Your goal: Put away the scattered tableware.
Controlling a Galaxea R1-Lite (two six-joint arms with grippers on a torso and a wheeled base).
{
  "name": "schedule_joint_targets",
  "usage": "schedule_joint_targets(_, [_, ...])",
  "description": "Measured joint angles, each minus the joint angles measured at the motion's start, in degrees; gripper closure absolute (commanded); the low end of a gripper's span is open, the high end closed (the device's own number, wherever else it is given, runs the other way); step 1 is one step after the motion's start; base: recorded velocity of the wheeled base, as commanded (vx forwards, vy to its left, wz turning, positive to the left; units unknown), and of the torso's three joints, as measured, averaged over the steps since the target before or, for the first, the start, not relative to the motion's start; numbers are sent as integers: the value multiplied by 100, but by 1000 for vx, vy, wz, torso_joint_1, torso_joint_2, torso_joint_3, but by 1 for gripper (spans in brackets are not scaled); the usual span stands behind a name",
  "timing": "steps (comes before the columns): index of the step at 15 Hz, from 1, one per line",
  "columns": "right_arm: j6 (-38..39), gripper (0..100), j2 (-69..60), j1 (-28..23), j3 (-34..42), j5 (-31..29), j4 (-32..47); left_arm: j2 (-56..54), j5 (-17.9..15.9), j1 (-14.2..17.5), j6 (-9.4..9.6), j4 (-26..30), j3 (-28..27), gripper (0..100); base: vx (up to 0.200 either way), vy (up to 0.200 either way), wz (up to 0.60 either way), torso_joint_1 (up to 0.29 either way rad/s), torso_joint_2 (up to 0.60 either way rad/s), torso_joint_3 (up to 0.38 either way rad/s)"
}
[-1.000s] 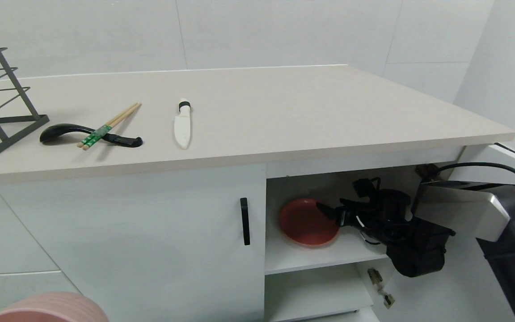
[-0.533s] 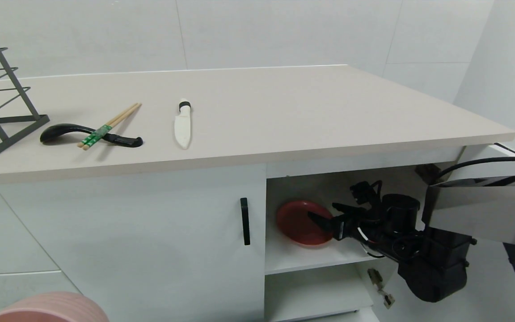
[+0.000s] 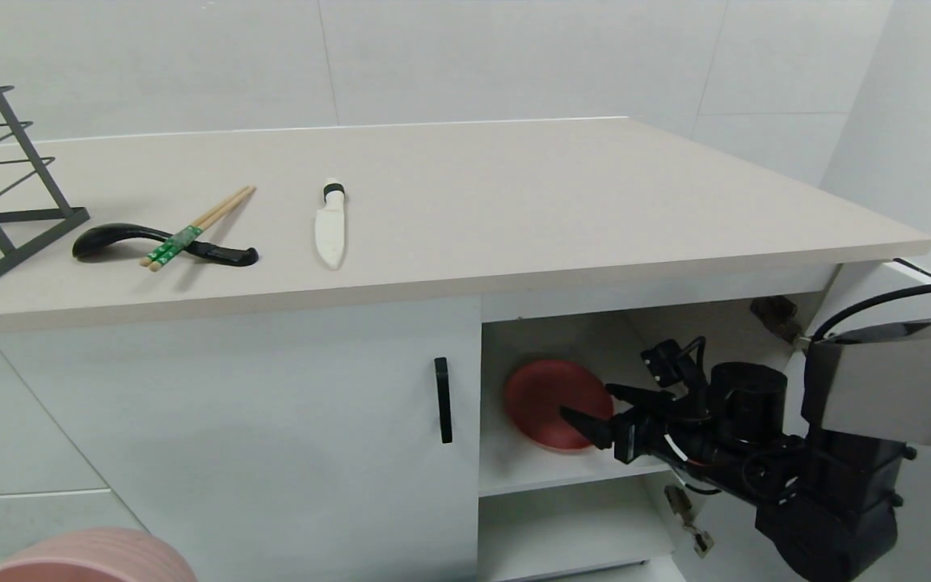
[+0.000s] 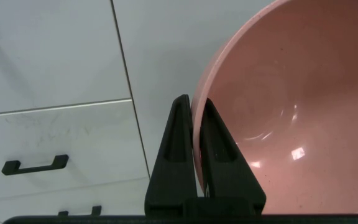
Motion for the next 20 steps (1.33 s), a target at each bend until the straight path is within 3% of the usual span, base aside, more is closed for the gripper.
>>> schedule_joint_targets(6, [-7,0,-1847,1120,1890,0,6,0,0,0,38,-6,0,100,0,0,0,0,0,0])
schedule_joint_targets(9, [-2,0,-2694,1508,2322,-2,72,0,-263,-5,44,-61,0,100,0,0,0,0,0,0])
schedule_joint_targets(10, [-2,0,-2914,1553,2365,-7,74,0,-335,-2,54,-160,0,100,0,0,0,0,0,0])
schedule_joint_targets(12, [4,0,-3270,1577,2395,-9,90,127,-362,11,67,-896,-219,100,0,0,0,0,0,0])
schedule_joint_targets(13, [17,0,-3433,1582,2402,-7,107,280,-441,0,189,-1232,-449,100,0,0,0,0,0,0])
schedule_joint_targets(15, [35,0,-3663,1582,2404,-7,123,608,-890,-32,561,-1275,-685,100,0,0,0,0,0,0])
schedule_joint_targets(16, [35,0,-3757,1566,2404,-7,126,768,-1019,-32,656,-1276,-777,100,0,0,0,0,0,0])
schedule_joint_targets(20, [37,0,-4003,1541,2406,-7,167,1526,-1575,-59,805,-1284,-1209,100,0,0,0,0,0,0])
